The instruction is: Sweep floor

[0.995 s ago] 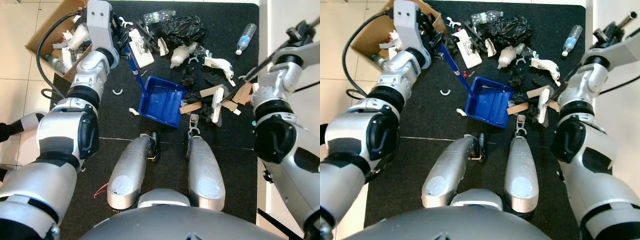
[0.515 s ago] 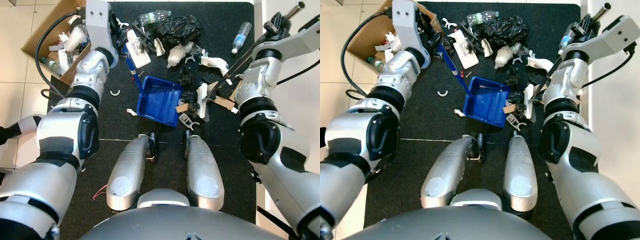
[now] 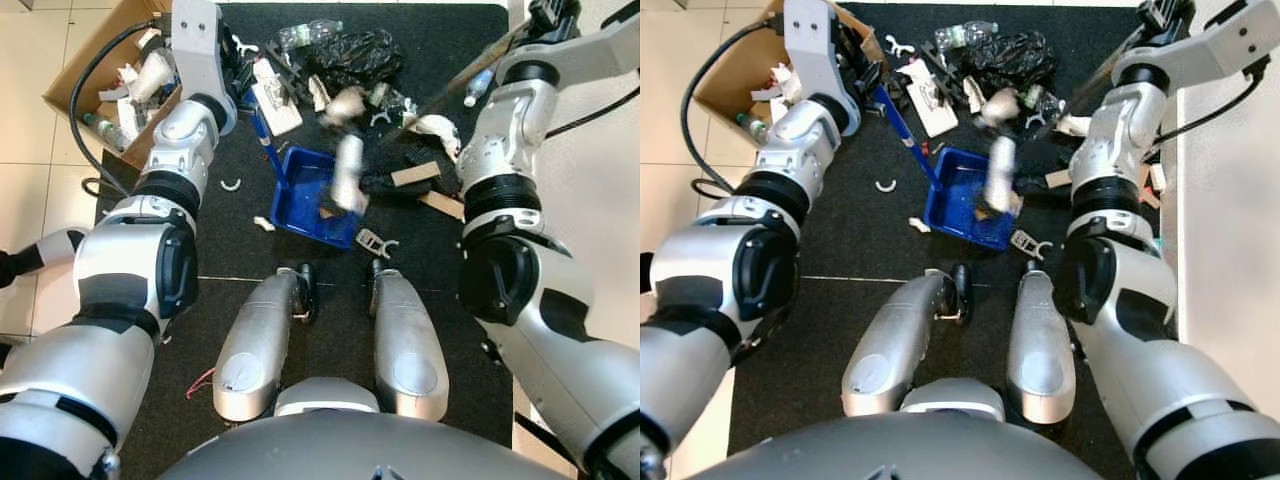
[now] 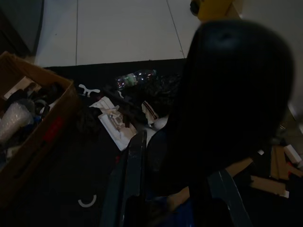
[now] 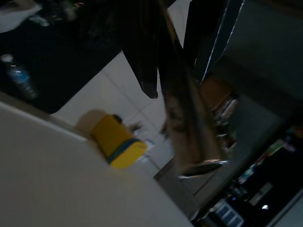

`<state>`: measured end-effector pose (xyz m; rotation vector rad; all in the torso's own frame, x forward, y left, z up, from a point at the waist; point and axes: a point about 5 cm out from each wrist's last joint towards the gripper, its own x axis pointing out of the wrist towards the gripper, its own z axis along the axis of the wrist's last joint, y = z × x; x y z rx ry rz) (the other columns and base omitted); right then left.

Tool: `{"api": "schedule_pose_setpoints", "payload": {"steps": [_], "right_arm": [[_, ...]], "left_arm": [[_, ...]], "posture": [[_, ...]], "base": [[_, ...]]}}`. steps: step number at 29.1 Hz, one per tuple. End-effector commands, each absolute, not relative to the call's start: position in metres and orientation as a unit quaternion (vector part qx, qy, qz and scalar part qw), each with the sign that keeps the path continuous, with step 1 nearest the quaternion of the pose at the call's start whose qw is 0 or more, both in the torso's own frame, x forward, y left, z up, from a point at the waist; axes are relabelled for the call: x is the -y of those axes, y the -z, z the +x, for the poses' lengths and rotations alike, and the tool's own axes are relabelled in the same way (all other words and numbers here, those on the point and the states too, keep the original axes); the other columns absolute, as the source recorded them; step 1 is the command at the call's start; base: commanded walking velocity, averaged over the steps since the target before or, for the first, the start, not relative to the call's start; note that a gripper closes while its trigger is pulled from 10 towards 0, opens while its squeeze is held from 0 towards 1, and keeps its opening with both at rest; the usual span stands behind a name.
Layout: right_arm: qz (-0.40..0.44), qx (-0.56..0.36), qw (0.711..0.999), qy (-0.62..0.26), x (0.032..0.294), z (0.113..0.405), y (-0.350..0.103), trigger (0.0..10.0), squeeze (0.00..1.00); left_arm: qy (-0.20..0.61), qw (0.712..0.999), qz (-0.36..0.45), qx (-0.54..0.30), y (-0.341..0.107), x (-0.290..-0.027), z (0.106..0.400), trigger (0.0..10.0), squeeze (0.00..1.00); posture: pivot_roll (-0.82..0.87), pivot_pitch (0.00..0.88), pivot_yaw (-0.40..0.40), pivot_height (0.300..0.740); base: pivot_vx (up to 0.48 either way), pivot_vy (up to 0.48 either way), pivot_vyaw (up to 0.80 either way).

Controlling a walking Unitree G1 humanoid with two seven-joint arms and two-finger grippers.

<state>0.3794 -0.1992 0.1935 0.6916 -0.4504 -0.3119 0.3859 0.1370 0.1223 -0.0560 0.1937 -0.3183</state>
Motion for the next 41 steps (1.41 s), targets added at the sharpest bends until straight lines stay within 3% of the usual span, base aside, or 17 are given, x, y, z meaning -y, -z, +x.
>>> {"api": "schedule_pose_setpoints", "payload": {"steps": [1,7,9,10,15,17,23,29,33,41], "right_arm": [[0.327,0.244,0.9,0.152,0.205,0.378,-0.206,10.0,0.0],[0.262,0.262,0.917,0.149,0.215,0.373,-0.212,10.0,0.0],[0.146,0.287,0.936,0.143,0.233,0.364,-0.22,10.0,0.0],[0.146,0.287,0.936,0.143,0.233,0.364,-0.22,10.0,0.0],[-0.042,0.296,0.944,0.141,0.266,0.346,-0.23,10.0,0.0],[-0.062,0.29,0.944,0.146,0.271,0.344,-0.228,10.0,0.0],[-0.107,0.23,0.952,0.173,0.289,0.336,-0.202,10.0,0.0],[-0.09,0.223,0.953,0.184,0.291,0.332,-0.193,10.0,0.0],[-0.012,0.241,0.949,0.201,0.291,0.328,-0.195,10.0,0.0],[-0.053,0.272,0.943,0.185,0.295,0.317,-0.214,10.0,0.0]], "left_arm": [[0.171,0.978,-0.059,-0.104,-0.117,-0.129,0.383,10.0,0.0],[0.171,0.978,-0.059,-0.104,-0.116,-0.129,0.383,10.0,0.0],[0.171,0.978,-0.058,-0.104,-0.116,-0.129,0.383,10.0,0.0],[0.171,0.978,-0.058,-0.104,-0.116,-0.129,0.383,10.0,0.0],[0.171,0.978,-0.056,-0.104,-0.117,-0.13,0.383,10.0,0.0],[0.172,0.978,-0.055,-0.105,-0.116,-0.13,0.383,10.0,0.0],[0.174,0.978,-0.051,-0.106,-0.116,-0.131,0.383,10.0,0.0],[0.171,0.979,-0.069,-0.093,-0.122,-0.135,0.385,10.0,0.0],[0.158,0.983,-0.083,-0.051,-0.142,-0.145,0.392,10.0,0.0],[0.134,0.984,-0.102,0.061,-0.19,-0.175,0.4,10.0,0.0]], "posture": [[0.03,0.212,0.078,0.74],[0.02,0.211,0.079,0.74],[0.03,0.209,0.078,0.74],[0.03,0.209,0.078,0.74],[0.02,0.213,0.088,0.74],[0.02,0.213,0.088,0.74],[0.02,0.213,0.1,0.74],[0.02,0.206,0.103,0.74],[0.02,0.183,0.093,0.74],[0.01,0.119,0.064,0.74]], "base": [[0.0,0.0,0.0],[0.0,0.0,0.0],[0.0,0.0,0.0],[0.0,0.0,0.0],[0.0,0.0,0.0],[0.0,0.0,0.0],[0.0,0.0,0.0],[0.0,0.0,0.0],[0.0,0.0,0.0],[0.0,0.0,0.0]]}}
